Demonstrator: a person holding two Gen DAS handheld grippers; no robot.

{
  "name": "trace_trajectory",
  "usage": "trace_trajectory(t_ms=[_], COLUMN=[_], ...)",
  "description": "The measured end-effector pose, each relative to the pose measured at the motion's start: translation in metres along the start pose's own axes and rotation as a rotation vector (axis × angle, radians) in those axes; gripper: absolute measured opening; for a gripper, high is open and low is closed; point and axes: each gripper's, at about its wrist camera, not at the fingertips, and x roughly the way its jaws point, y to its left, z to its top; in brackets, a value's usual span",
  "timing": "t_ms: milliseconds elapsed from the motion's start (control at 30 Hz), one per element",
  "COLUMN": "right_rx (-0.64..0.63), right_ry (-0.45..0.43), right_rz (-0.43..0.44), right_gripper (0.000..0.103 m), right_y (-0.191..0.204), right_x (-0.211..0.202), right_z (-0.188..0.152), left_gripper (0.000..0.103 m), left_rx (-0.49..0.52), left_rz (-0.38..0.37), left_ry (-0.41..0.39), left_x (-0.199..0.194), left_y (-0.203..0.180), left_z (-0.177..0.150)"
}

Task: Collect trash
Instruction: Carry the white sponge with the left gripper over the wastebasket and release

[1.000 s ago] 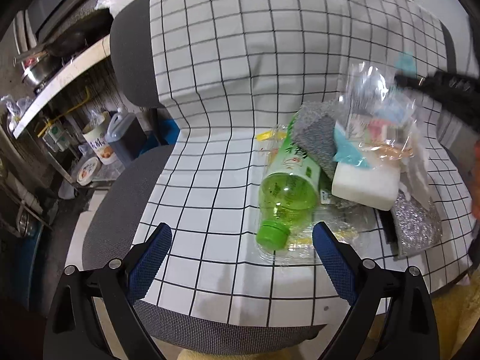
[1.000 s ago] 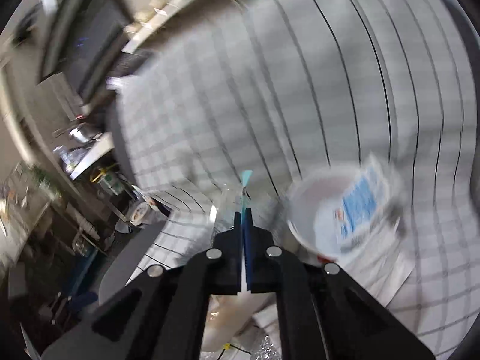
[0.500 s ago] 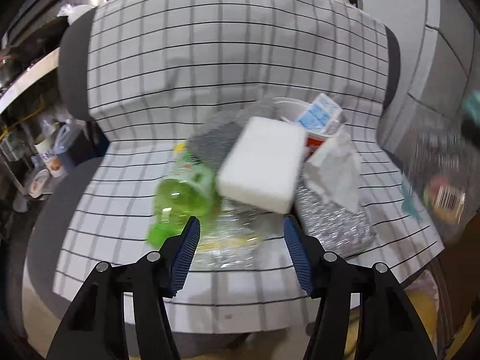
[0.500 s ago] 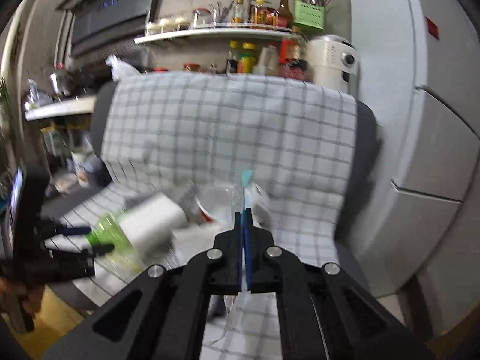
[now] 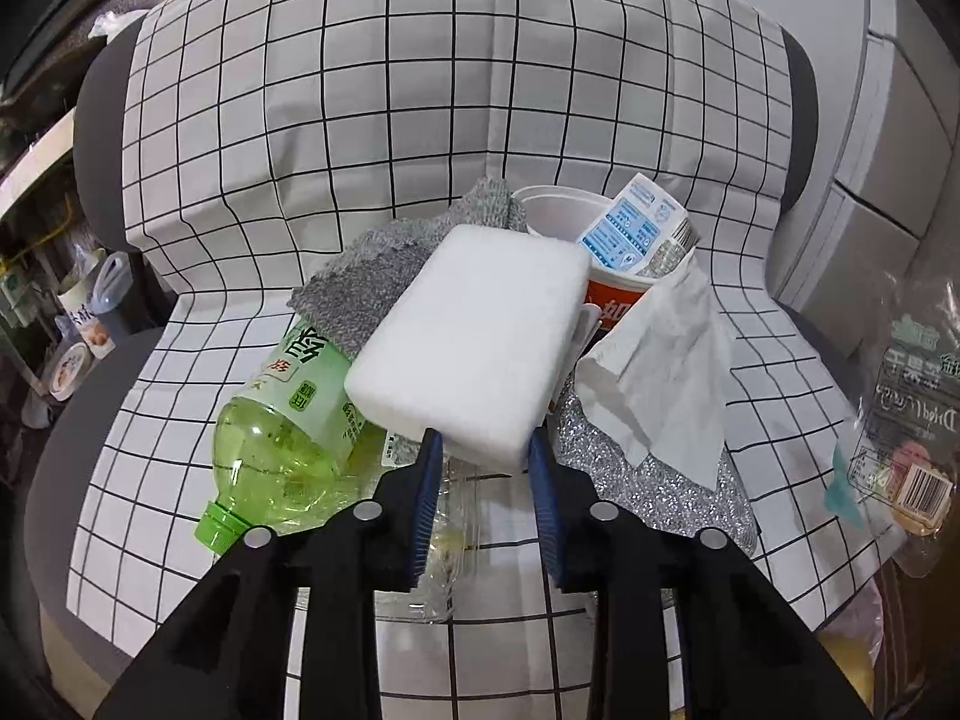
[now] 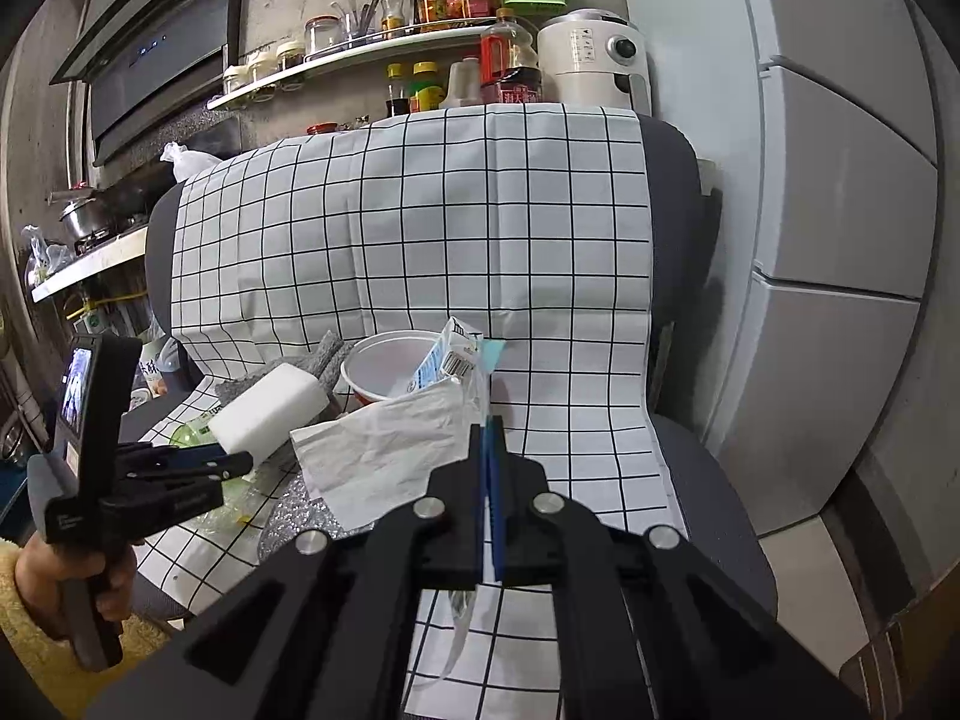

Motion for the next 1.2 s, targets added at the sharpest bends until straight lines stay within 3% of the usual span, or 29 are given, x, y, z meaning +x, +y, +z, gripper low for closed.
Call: trace_trajectory(t_ms=[100, 367, 533, 733, 900, 1067, 1200], right_rx=[0.004, 0.03, 0.054, 0.16, 0.272, 0.398, 0.472], right_ry=[-0.013, -0.025, -0.012, 0.044, 0.123, 0.198, 0.257], right_rz=[0.003, -0.02, -0.104, -0.289, -0.458, -0.538, -0.579], right_gripper=[0.002, 0.002, 0.002, 0.002, 0.002, 0.003, 0.01], right_y=[-0.003, -0.016, -0.036, -0.085, -0.132, -0.166, -0.188], right_x=[-0.006, -0.032, -0.061, -0.107, -0.137, -0.144, -0.135], right_z=[-0.002, -0.004, -0.019, -0.066, -0.124, -0.18, -0.216], left_gripper=[0.017, 0.016, 0.016, 0.017, 0.017, 0.017, 0.017], left_rx=[-0.003, 0.004, 0.118, 0.252, 0.313, 0.36, 0.395], left_rz=[-0.028, -0.106, -0.221, -0.376, -0.519, -0.559, -0.565], left_ry=[-0.046, -0.12, -0.124, -0.125, -0.07, -0.032, -0.016], left_x=[-0.014, -0.073, -0.101, -0.103, -0.089, -0.083, -0.077], left_y=[0.004, 0.009, -0.036, -0.117, -0.168, -0.2, -0.218], left_z=[-0.004, -0.013, -0.037, -0.073, -0.097, -0.114, -0.121])
